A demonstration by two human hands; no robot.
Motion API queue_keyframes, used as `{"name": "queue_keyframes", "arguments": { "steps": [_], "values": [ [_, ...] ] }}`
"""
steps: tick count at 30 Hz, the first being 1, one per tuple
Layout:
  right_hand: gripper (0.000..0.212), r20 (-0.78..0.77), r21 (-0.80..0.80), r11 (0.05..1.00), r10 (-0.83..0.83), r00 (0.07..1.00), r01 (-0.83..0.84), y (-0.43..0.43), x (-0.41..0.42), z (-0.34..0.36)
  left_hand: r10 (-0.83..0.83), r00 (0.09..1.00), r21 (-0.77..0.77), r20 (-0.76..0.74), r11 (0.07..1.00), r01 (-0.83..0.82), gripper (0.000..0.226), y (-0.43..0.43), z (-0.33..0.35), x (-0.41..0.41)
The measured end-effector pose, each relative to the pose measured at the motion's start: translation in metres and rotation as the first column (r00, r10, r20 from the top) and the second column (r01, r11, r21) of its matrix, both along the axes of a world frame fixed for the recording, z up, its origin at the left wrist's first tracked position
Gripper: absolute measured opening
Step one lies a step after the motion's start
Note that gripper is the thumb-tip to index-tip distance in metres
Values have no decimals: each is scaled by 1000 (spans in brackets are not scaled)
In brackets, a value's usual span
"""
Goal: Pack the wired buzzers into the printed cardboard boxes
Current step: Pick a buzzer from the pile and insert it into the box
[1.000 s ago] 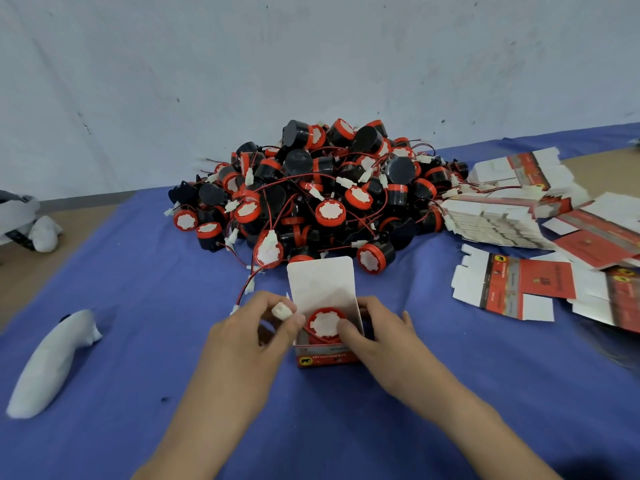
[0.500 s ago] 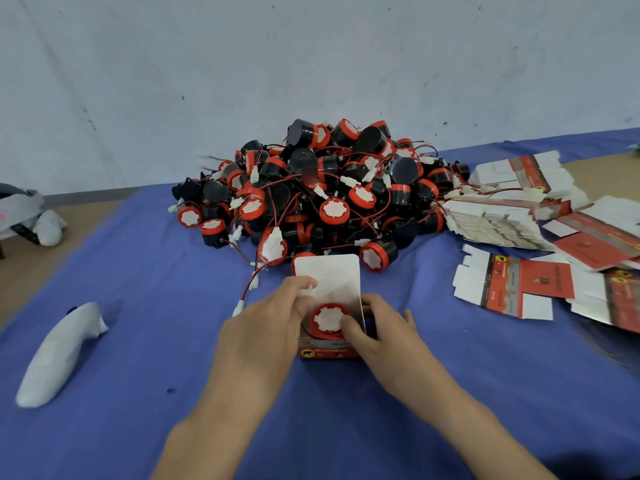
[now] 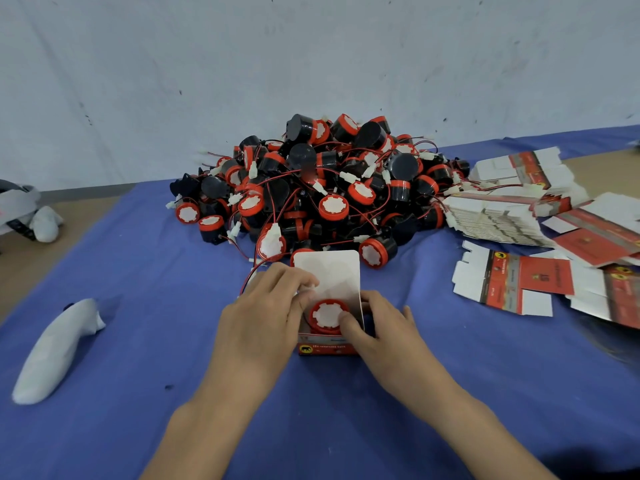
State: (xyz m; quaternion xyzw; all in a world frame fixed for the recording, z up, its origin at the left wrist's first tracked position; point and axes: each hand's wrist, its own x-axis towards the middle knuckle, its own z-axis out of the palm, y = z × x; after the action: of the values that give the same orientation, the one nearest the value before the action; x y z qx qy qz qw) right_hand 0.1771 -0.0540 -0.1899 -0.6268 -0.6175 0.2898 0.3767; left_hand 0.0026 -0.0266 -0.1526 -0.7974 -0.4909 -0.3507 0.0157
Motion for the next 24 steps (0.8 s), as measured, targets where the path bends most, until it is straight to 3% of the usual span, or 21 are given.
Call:
{"name": "queue_keyframes", "arguments": {
  "steps": [3, 11, 15, 20, 24],
  "values": [
    [22, -6, -1, 1000, -3, 1000, 3, 0, 0, 0, -30, 992, -82, -124, 996, 20, 11, -1, -5, -4],
    [21, 16, 15, 1000, 6, 1000, -6, 1, -1, -2, 85, 984, -106, -159, 989, -102, 37, 4, -7, -3],
    [19, 27, 24, 1000, 1, 1000, -2, 0, -1, -3, 121, 975, -149, -186, 977, -150, 37, 6, -5, 0],
    [26, 36, 29, 1000, 0, 999, -1, 1, -2, -3, 157, 951, -94, -267, 978, -187, 32, 11, 1, 4],
    [22, 49, 24, 1000, -3, 999, 2, 1, -2, -3, 105, 988, -209, -116, 970, -128, 31, 17, 2, 1]
  ]
}}
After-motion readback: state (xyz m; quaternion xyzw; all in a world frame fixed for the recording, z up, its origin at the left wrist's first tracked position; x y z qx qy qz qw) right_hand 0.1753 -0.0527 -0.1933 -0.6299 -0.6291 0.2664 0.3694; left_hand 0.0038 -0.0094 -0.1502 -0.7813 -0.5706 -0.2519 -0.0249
